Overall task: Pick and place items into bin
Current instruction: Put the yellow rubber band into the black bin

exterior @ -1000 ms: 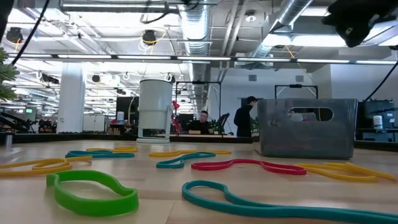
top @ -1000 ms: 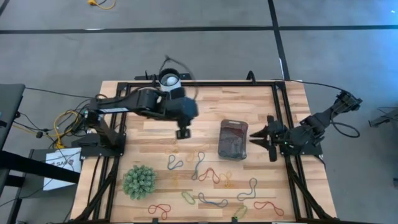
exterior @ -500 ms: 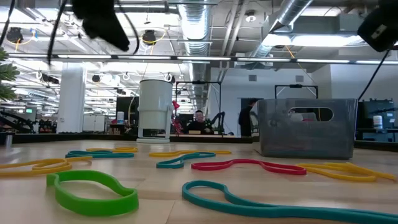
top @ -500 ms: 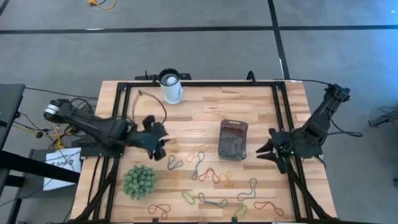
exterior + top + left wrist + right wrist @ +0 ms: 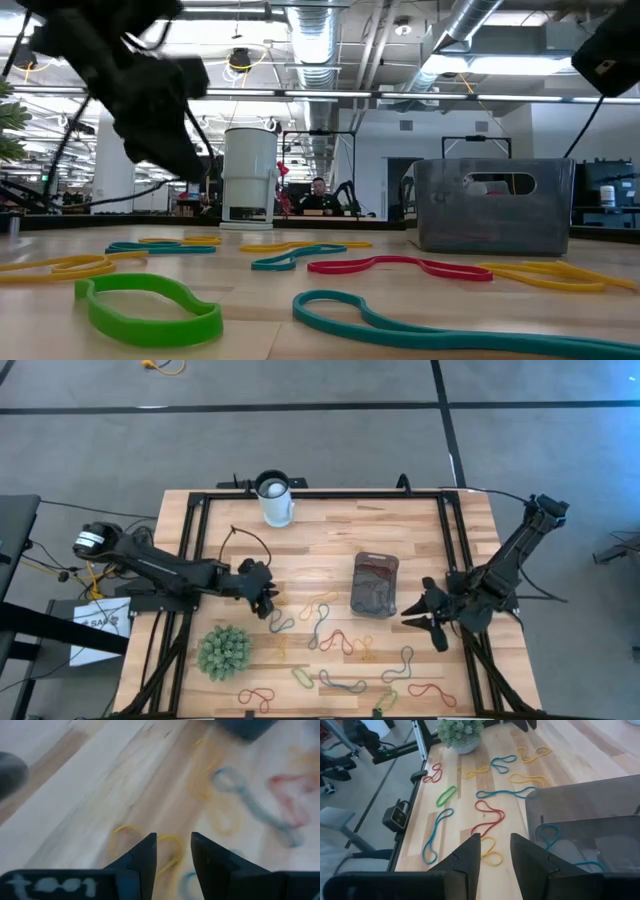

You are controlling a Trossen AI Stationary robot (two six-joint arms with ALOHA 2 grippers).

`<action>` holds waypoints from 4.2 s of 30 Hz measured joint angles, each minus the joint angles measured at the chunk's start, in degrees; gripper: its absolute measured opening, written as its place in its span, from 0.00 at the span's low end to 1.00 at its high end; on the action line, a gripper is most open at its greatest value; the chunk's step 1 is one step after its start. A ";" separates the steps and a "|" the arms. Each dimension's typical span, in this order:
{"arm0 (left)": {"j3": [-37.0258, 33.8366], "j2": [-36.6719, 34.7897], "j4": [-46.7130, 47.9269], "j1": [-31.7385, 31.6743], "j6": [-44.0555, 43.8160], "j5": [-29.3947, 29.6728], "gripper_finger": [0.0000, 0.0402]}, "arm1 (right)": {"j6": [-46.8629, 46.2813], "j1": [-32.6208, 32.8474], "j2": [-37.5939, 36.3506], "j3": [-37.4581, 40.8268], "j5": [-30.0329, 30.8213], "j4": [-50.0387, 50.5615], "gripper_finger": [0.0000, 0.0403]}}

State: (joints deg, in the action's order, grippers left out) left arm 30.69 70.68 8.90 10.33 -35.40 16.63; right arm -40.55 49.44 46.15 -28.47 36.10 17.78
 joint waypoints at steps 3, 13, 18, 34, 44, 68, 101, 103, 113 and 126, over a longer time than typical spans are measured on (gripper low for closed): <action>1.78 4.14 0.09 -2.70 3.78 -3.22 0.27 | 0.08 -1.22 0.02 0.00 0.00 0.09 0.25; 6.28 20.34 -4.81 -3.43 15.12 -10.08 0.27 | 0.55 -4.01 0.02 0.00 -0.14 1.90 0.25; 9.27 22.11 -1.62 -3.85 14.56 -9.02 0.27 | 0.50 -4.16 0.02 0.00 -0.20 1.64 0.25; 10.15 22.18 1.88 1.13 4.68 -7.01 0.23 | 0.50 -4.16 0.02 0.00 -0.22 1.82 0.25; 10.35 22.28 -1.30 1.68 4.34 -2.89 0.01 | 0.50 -4.18 0.02 0.00 -0.13 1.81 0.25; 38.85 21.88 6.81 -2.03 23.61 -7.63 0.00 | 0.54 -4.69 0.02 0.00 3.47 1.81 0.25; 52.99 43.13 -10.05 -16.13 39.35 -33.77 0.00 | 0.49 -4.96 0.04 0.00 10.51 1.92 0.25; 53.01 44.32 -10.18 -16.48 39.35 -34.09 0.00 | 0.50 -4.97 0.04 0.00 10.51 1.91 0.25; 53.01 47.80 -12.07 -17.75 39.14 -33.92 0.00 | 0.48 -4.97 0.03 0.00 10.47 3.50 0.25; 53.12 47.85 -18.59 -17.71 39.28 -35.57 0.00 | 0.48 -4.97 0.04 0.00 10.47 4.50 0.25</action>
State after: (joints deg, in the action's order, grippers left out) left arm 83.80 118.53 -9.69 -7.38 3.88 -18.94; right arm -40.07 44.47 46.19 -28.47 46.57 22.28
